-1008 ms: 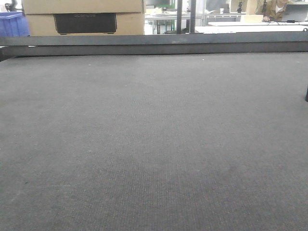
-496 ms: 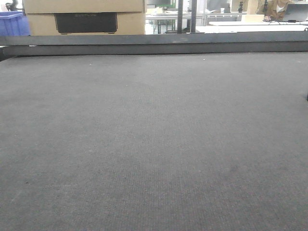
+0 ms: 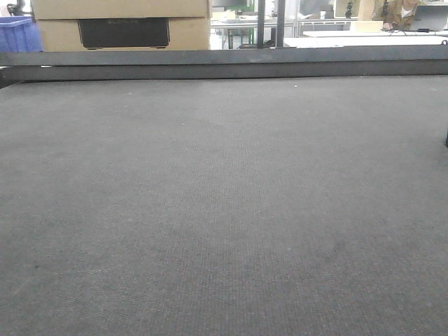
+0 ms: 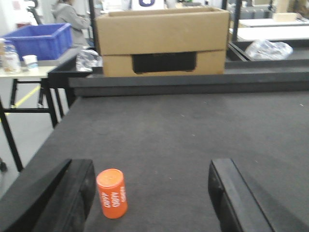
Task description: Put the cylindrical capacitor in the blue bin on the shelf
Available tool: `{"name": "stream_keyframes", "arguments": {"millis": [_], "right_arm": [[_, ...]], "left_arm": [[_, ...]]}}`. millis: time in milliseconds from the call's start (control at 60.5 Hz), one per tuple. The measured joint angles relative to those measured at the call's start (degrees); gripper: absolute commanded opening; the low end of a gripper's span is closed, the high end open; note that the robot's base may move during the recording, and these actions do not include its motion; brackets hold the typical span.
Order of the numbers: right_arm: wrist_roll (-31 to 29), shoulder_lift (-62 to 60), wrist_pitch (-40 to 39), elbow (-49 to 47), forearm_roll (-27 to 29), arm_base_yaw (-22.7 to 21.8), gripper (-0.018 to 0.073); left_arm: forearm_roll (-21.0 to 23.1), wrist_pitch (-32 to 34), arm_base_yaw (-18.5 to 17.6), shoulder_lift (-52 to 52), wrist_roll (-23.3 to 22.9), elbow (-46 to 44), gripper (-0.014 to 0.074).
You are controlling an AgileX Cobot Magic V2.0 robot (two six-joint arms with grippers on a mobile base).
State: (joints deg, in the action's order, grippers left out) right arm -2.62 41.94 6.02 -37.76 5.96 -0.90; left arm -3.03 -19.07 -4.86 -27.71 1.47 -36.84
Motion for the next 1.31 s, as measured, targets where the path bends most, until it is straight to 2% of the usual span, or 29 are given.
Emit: {"name": "stream_keyframes", "arguments": {"millis": [66, 231, 430, 496, 694, 1008, 1305], "right_arm": [[0.0, 3.2, -1.1, 0.0, 0.0, 0.0, 0.0572], [0.0, 10.2, -2.1, 0.0, -0.1, 0.0, 0.0570], [0.0, 17.3, -6.0, 2.5, -0.4, 0.0, 0.0570], [0.0, 19.5, -10.0, 5.0, -0.4, 0.0, 0.0570], [-1.5, 27.3, -28.8, 13.2, -1.4, 0.0, 0.0570], [-2.5, 42.2, -53.2, 14.4, -1.4, -4.3, 0.0570], [-2.7, 55.3, -61.1, 10.0, -1.4, -4.7, 0.0570]], "left_arm": [[0.1, 0.1, -0.8, -0.4, 0.0, 0.0, 0.0405], [0.5, 0.1, -1.8, -0.5, 0.0, -0.1, 0.0410], [2.2, 0.1, -2.0, -0.5, 0.0, -0.1, 0.0572], [2.6, -0.1, -2.0, -0.5, 0.0, -0.1, 0.0607], [4.6, -0.2, -2.0, -0.5, 0.0, -0.1, 0.0603], [5.0, -0.3, -2.0, -0.5, 0.0, -0.1, 0.0603], [4.3, -0.3, -2.0, -0.5, 0.0, -0.1, 0.0603]]}}
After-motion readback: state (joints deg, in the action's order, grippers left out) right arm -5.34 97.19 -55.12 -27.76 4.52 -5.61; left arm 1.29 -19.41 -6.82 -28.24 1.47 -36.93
